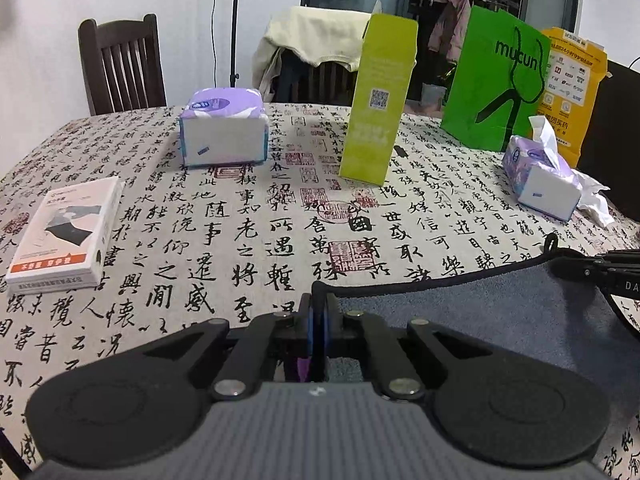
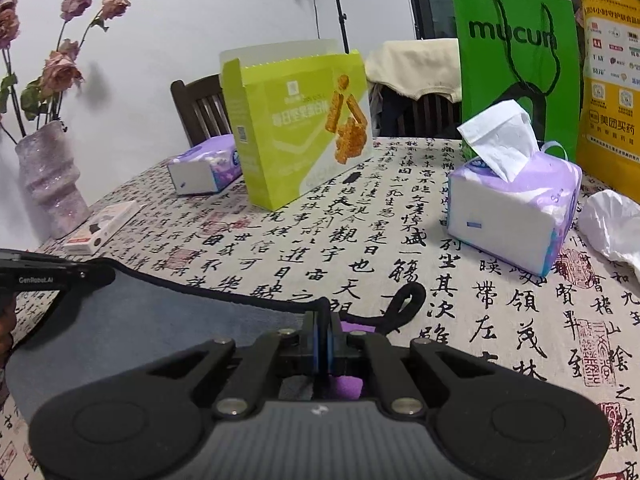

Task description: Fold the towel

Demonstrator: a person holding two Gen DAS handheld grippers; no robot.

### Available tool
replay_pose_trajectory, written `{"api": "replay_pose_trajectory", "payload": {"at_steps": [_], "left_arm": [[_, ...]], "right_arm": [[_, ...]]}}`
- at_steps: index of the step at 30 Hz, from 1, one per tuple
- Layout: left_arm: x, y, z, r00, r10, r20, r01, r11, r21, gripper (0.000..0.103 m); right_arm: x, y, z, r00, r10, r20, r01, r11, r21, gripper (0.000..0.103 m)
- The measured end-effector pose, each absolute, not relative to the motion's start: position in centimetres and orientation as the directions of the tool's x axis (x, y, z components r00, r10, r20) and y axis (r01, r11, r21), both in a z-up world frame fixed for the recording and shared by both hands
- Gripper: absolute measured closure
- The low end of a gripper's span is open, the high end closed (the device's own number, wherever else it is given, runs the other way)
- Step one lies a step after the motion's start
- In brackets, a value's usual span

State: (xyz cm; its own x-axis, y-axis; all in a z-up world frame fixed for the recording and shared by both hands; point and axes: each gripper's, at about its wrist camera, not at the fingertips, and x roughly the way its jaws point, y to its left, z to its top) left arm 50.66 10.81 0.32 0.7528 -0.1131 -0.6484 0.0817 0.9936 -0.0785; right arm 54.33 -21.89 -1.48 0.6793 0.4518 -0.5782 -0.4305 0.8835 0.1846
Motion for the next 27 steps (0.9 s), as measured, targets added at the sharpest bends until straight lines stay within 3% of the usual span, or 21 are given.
{"api": "replay_pose_trajectory", "payload": {"at_steps": [3,6,8,10,15,17,19,21,22,23,27], "left_arm": [[51.1,10.9,-0.1,0.742,-0.096,-0.664,0.068,0.995,-0.068,0.094],[50.8,11.0,0.2,0.747,-0.088,-0.659,0.066,0.996,-0.058,0.091],[50.3,11.0,0.5,0.757,-0.077,-0.649,0.064,0.997,-0.044,0.082],[49.6,11.0,1.1,0.768,-0.074,-0.636,0.065,0.997,-0.039,0.065],[46.8,10.7,2.4,0.791,-0.067,-0.609,0.07,0.997,-0.018,0.056],[45.6,10.5,2.6,0.796,-0.061,-0.602,0.072,0.997,-0.007,0.049],[44.2,10.2,2.8,0.806,-0.056,-0.59,0.069,0.998,-0.002,0.027],[42.6,9.9,2.8,0.816,-0.052,-0.576,0.061,0.998,-0.004,0.016],[41.9,9.8,2.8,0.82,-0.05,-0.57,0.061,0.998,0.0,0.014],[41.1,9.5,2.8,0.823,-0.045,-0.566,0.058,0.998,0.005,0.013],[38.5,8.8,2.8,0.834,-0.027,-0.551,0.043,0.999,0.016,0.004]], "right_arm": [[54.8,-21.8,-1.8,0.68,0.441,-0.586,-0.418,0.889,0.184,0.098],[54.9,-21.8,-2.0,0.684,0.422,-0.595,-0.402,0.899,0.174,0.089],[54.9,-21.9,-1.8,0.686,0.419,-0.594,-0.4,0.9,0.173,0.088],[54.6,-21.9,-1.5,0.699,0.408,-0.587,-0.392,0.906,0.161,0.086],[52.7,-22.0,-0.4,0.715,0.403,-0.571,-0.398,0.906,0.142,0.078],[51.7,-22.2,0.0,0.718,0.402,-0.568,-0.404,0.905,0.131,0.068],[50.4,-22.3,0.4,0.727,0.401,-0.558,-0.411,0.904,0.116,0.06],[48.9,-22.4,0.9,0.741,0.396,-0.542,-0.414,0.905,0.095,0.041],[48.2,-22.4,1.1,0.749,0.39,-0.536,-0.414,0.907,0.08,0.024],[47.2,-22.3,1.3,0.763,0.383,-0.521,-0.415,0.908,0.059,0.014],[44.6,-22.3,1.9,0.786,0.374,-0.492,-0.425,0.905,0.01,0.01]]}}
